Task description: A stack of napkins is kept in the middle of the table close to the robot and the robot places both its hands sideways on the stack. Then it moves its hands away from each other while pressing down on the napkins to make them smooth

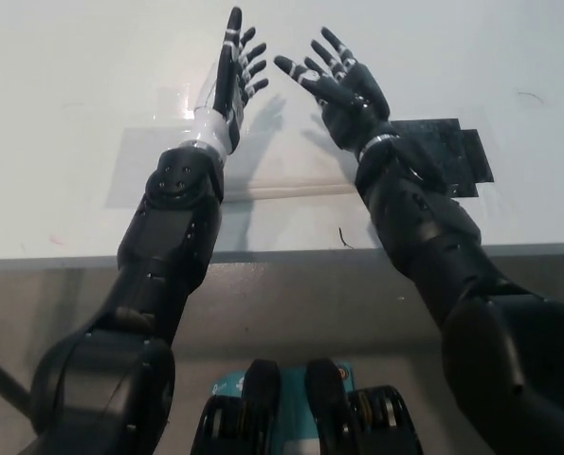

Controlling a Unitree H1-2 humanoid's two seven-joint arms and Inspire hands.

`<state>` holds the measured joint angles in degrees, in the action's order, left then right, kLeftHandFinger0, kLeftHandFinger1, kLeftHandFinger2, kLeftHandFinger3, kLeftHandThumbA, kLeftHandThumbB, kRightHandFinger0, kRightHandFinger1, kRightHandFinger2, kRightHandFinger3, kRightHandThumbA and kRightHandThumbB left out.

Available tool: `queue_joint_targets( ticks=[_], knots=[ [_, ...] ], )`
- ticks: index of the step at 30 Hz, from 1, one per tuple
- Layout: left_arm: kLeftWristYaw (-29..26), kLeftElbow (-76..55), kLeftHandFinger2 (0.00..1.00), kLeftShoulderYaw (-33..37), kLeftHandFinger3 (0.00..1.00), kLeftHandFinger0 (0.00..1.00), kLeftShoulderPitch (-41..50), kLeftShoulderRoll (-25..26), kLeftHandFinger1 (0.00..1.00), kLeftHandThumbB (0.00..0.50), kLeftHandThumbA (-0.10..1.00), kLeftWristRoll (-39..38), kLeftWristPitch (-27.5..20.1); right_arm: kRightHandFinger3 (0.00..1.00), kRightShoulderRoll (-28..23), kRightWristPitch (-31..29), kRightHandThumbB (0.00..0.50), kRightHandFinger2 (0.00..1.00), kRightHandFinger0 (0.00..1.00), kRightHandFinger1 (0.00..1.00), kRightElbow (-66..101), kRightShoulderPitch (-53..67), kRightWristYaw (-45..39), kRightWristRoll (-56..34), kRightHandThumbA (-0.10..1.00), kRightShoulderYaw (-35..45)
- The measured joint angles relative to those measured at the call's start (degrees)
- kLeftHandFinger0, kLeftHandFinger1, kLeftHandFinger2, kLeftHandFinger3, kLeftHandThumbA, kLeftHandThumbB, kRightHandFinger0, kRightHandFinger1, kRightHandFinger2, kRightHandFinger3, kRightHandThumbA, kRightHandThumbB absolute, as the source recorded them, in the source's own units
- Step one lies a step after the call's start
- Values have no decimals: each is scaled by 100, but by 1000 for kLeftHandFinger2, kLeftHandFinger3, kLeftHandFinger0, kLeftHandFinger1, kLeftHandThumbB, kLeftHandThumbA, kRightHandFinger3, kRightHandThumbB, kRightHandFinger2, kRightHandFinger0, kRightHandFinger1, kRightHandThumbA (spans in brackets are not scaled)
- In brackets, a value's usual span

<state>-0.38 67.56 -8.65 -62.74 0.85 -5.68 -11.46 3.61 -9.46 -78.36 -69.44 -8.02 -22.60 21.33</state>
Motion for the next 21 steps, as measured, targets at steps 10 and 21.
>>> queue_joint_targets(
  ticks=[10,21],
  knots=[
    [-44,377,1000,110,1000,1000,-56,-16,1000,390,1000,28,-149,1000,-74,4,387,1000,1000,1000,-265,12,0,-53,1000,184],
    [-150,775,1000,142,1000,1000,-225,-322,1000,352,1000,31,-157,1000,19,23,406,1000,1000,1000,-364,68,25,-89,1000,182]
  ],
)
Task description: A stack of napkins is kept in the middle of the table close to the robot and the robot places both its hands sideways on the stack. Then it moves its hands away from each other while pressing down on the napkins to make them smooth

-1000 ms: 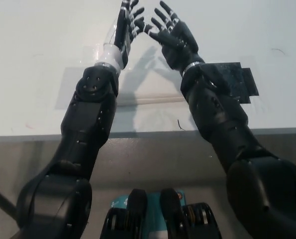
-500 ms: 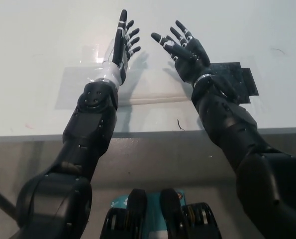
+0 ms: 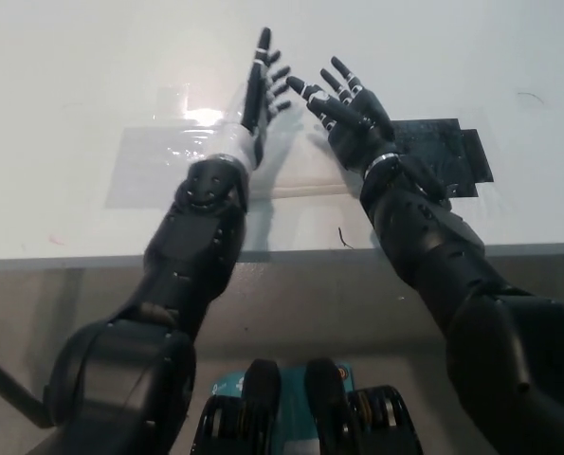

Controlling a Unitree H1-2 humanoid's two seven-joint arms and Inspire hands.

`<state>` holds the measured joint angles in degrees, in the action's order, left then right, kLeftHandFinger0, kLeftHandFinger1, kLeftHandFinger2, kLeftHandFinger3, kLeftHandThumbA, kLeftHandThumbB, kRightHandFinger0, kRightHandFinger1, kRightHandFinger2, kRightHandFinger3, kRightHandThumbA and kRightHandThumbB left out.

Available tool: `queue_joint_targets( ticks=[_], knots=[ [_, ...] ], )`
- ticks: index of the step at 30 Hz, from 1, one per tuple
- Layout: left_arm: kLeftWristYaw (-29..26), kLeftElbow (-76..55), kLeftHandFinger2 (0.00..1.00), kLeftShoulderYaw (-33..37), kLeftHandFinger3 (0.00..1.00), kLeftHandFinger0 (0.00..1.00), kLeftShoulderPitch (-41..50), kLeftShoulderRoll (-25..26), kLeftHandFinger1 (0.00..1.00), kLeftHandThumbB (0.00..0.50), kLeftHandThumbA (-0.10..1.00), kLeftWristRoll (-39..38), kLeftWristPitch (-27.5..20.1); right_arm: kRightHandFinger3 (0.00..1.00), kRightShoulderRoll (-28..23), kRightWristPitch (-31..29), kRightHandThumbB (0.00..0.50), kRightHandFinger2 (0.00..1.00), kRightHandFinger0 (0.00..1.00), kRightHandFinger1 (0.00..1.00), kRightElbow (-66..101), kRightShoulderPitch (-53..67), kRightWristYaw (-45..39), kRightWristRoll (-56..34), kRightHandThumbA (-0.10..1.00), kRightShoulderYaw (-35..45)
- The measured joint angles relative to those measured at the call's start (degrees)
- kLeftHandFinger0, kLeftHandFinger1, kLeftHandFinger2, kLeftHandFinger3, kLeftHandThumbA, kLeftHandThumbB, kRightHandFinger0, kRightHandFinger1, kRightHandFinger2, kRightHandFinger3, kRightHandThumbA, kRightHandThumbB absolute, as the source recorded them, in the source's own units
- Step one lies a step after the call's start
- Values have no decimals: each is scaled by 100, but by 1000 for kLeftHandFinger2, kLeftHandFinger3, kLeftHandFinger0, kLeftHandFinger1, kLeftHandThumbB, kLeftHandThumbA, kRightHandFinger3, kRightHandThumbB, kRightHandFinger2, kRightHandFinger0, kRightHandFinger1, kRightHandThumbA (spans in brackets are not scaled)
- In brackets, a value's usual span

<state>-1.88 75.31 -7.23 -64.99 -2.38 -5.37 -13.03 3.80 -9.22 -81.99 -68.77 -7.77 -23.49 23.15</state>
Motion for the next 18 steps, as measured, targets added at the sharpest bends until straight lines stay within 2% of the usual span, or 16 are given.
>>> queue_joint_targets(
  ticks=[1,3,4,8,11,13,17,18],
  knots=[
    [-7,45,1000,-4,1000,1000,0,-34,1000,360,1000,-2,0,1000,20,13,407,1000,1000,1000,-11,17,2,-2,1000,3],
    [-20,126,1000,-57,1000,1000,2,-68,1000,353,1000,-29,5,1000,24,40,418,1000,1000,1000,-32,54,9,-15,1000,18],
    [-21,152,1000,-84,1000,1000,5,-71,1000,341,1000,-42,5,1000,25,63,408,1000,1000,1000,-39,74,9,-25,1000,36],
    [-32,290,1000,-190,1000,1000,42,-118,1000,370,1000,-101,-5,1000,52,86,385,1000,1000,1000,-41,173,11,-22,1000,30],
    [-50,315,1000,-196,1000,1000,150,-154,1000,339,1000,-108,-35,1000,84,75,375,1000,1000,1000,-43,298,19,16,1000,-52],
    [-80,313,1000,-192,1000,1000,232,-176,1000,349,1000,-107,-101,1000,123,47,374,1000,1000,1000,-32,365,14,24,1000,-97],
    [-82,311,1000,-239,1000,1000,357,-194,1000,435,1000,-151,-248,1000,150,34,416,1000,1000,1000,-15,448,-23,-8,1000,-72],
    [-81,312,1000,-251,1000,1000,388,-192,1000,423,1000,-170,-274,1000,157,34,416,1000,1000,1000,-7,481,-27,-18,1000,-59]
  ],
)
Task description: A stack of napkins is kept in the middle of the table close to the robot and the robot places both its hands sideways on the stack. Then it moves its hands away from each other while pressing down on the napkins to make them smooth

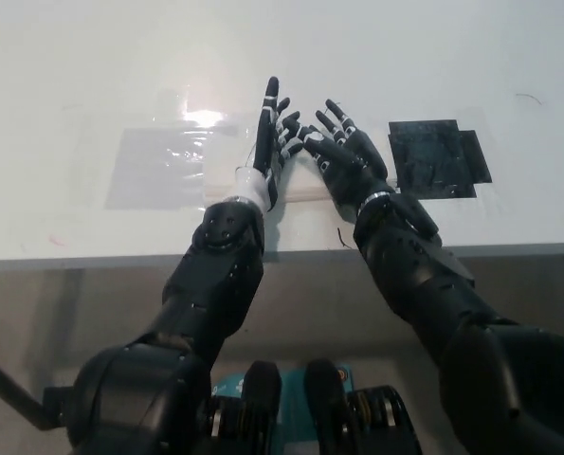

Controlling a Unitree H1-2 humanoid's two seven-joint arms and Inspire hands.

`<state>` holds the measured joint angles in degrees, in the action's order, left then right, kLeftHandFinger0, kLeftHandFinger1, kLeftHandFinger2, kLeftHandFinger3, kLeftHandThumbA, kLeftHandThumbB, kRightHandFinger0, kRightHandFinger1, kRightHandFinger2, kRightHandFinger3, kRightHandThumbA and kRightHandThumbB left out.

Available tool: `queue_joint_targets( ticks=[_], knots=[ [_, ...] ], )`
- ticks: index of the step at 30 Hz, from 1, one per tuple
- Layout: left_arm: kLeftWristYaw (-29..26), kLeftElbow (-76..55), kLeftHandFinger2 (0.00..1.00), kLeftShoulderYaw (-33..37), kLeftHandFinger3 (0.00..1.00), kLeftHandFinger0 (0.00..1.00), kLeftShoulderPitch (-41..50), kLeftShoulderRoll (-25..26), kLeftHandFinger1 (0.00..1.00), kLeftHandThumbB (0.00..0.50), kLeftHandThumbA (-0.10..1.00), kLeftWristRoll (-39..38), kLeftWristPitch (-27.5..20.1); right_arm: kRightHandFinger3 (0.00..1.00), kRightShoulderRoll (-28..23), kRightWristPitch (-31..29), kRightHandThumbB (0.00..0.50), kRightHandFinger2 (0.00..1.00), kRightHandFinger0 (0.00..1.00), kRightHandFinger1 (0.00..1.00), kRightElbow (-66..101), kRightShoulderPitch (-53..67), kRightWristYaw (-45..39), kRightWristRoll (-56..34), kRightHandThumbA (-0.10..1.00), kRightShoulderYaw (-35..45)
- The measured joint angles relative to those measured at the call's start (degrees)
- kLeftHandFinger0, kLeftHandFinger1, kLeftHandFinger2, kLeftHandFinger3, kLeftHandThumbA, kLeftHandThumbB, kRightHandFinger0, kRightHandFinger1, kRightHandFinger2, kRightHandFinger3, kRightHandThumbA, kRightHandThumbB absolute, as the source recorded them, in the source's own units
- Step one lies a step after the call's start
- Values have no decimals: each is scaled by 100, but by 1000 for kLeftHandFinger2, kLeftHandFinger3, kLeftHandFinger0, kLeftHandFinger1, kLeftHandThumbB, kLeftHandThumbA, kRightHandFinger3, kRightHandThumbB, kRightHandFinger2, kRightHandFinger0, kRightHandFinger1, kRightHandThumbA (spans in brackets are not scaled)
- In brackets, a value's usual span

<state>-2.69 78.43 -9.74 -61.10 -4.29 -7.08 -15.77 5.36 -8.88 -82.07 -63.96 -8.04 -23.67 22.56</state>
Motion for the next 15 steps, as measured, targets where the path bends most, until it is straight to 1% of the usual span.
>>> queue_joint_targets(
  ticks=[1,3,4,5,6,8,9,11,13,15],
  knots=[
    [0,1,1000,-6,1000,1000,18,0,1000,412,1000,-12,-17,1000,4,0,415,1000,1000,1000,5,23,-2,-5,1000,7],
    [1,4,1000,-13,1000,1000,71,1,1000,411,1000,-30,-68,1000,22,-3,417,1000,1000,1000,13,79,-18,-12,1000,12],
    [3,9,1000,-30,1000,1000,87,1,1000,398,1000,-46,-76,1000,27,-4,416,1000,1000,1000,14,101,-22,-12,1000,11],
    [8,13,1000,-45,1000,1000,95,1,1000,399,1000,-57,-80,1000,31,-7,408,1000,1000,1000,15,117,-27,-12,1000,11],
    [15,15,1000,-60,1000,1000,104,1,1000,410,1000,-68,-82,1000,35,-11,407,1000,1000,1000,15,135,-32,-12,1000,12],
    [38,16,1000,-105,1000,1000,117,2,1000,414,1000,-97,-85,1000,49,-30,410,1000,1000,1000,24,158,-48,-32,1000,30],
    [53,16,1000,-120,1000,1000,120,6,1000,389,1000,-109,-88,1000,52,-33,414,1000,1000,1000,25,160,-51,-46,1000,43],
    [68,18,1000,-129,1000,1000,127,12,1000,374,1000,-126,-101,1000,56,-37,402,1000,1000,1000,27,162,-51,-65,1000,56],
    [87,19,1000,-114,1000,1000,138,20,1000,376,1000,-129,-124,1000,55,-40,389,1000,1000,1000,28,162,-51,-76,1000,55],
    [103,21,1000,-103,1000,1000,140,32,1000,409,1000,-130,-129,1000,49,-40,391,1000,1000,1000,28,162,-50,-90,1000,60]
  ],
)
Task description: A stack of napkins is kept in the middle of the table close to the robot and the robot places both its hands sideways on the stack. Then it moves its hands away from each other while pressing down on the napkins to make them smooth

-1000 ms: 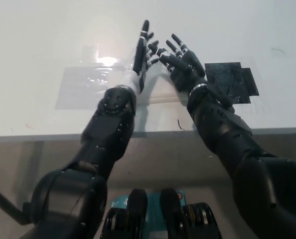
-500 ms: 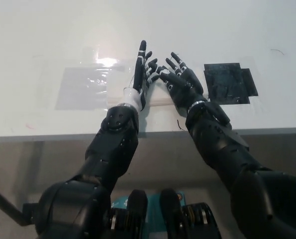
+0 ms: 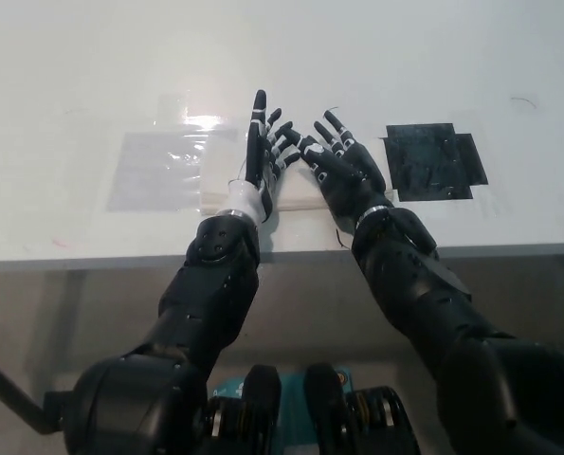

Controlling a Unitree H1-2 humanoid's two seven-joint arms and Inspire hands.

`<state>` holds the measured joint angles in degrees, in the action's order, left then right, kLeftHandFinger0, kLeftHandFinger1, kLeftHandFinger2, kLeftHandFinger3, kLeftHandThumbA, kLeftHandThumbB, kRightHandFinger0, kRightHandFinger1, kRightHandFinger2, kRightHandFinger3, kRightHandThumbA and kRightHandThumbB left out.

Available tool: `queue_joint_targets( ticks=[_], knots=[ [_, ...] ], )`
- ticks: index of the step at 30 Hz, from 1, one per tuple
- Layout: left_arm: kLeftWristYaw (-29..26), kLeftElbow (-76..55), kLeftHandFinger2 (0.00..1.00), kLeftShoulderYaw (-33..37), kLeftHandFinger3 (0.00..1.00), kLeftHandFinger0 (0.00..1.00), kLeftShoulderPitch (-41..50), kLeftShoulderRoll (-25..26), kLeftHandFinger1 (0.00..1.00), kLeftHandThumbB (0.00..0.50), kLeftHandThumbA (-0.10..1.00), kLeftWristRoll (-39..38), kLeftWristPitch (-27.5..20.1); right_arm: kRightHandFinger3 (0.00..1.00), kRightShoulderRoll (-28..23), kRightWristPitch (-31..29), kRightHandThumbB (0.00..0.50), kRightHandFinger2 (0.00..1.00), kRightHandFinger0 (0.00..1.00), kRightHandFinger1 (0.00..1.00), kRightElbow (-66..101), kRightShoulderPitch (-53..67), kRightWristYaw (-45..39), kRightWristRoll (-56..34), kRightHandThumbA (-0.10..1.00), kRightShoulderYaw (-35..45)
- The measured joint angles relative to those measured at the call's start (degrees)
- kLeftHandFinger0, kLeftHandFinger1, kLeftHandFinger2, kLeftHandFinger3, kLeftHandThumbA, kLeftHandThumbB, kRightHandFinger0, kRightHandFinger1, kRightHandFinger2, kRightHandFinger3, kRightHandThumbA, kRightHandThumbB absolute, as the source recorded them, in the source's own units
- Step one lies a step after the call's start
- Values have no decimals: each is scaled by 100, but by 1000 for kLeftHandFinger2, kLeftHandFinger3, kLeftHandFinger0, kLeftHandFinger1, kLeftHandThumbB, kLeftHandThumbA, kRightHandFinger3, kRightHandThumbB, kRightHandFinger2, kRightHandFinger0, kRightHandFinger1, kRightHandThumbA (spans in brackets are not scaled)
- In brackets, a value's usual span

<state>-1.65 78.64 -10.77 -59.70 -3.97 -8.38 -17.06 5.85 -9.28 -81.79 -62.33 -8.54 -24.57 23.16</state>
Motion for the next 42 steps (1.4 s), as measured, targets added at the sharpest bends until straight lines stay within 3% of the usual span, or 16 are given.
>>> queue_joint_targets(
  ticks=[7,13,16,22,30,40,42],
  knots=[
    [74,17,1000,-74,1000,1000,0,159,1000,407,1000,-48,11,1000,-71,20,438,1000,1000,1000,-9,-4,4,-60,1000,160],
    [188,40,1000,-201,1000,1000,0,375,1000,404,1000,-136,23,1000,-227,92,411,1000,1000,1000,-10,-13,7,-138,1000,260],
    [240,45,1000,-225,1000,1000,5,489,1000,380,1000,-155,37,1000,-366,104,413,1000,1000,1000,-10,-6,7,-160,1000,294],
    [305,43,1000,-290,1000,1000,46,639,1000,401,1000,-236,29,1000,-703,109,387,1000,1000,1000,-10,26,10,-183,1000,350],
    [321,38,1000,-355,1000,1000,83,757,1000,372,1000,-328,-21,1000,-1128,105,408,1000,1000,1000,-21,171,94,-231,1000,423],
    [463,-8,1000,-374,1000,1000,152,911,1000,408,1000,-377,-101,1000,-1226,99,449,1000,1000,1000,-20,204,97,-252,1000,464],
    [497,-32,1000,-367,1000,1000,180,958,1000,395,1000,-377,-138,1000,-1228,97,410,1000,1000,1000,-20,204,96,-251,1000,463]
  ],
)
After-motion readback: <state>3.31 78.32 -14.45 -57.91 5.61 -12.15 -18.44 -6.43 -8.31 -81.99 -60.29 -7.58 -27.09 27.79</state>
